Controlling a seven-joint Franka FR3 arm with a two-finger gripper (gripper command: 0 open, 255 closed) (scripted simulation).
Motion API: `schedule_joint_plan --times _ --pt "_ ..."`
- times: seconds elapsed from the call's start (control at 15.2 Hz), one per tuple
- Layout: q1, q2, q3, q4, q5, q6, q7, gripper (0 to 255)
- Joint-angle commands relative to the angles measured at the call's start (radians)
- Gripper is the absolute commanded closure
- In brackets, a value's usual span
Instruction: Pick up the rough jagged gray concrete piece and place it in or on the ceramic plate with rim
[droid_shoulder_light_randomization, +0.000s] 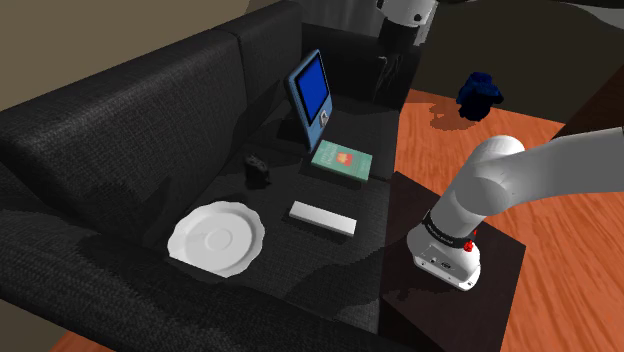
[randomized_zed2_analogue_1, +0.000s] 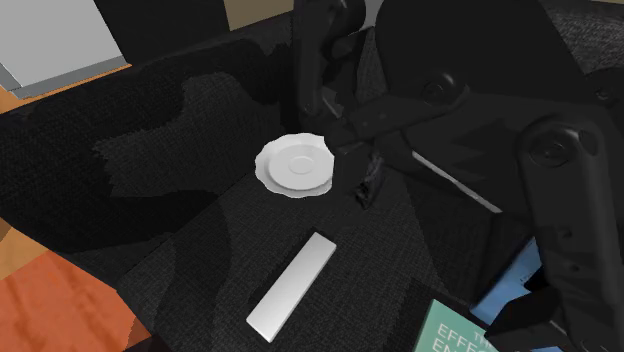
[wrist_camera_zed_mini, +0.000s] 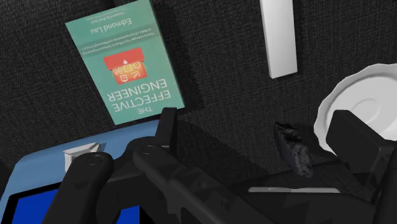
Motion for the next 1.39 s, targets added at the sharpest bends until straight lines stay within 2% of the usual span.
schedule_joint_plan --times 0.0,0.4,0.79,1.06,1.32 --pt "0.0 0.0 0.0 0.0 0.0 0.0 0.0 0" --pt "0.034 0.072 0.102 -0.107 0.042 0.247 0.059 0" --pt "0.053 0.216 0.213 -0.157 0.058 0.507 0.128 0" --pt "0.044 0.348 0.295 -0.155 0.035 0.678 0.192 0" --pt "0.005 0.501 0.388 -0.126 -0.041 0.838 0.288 0"
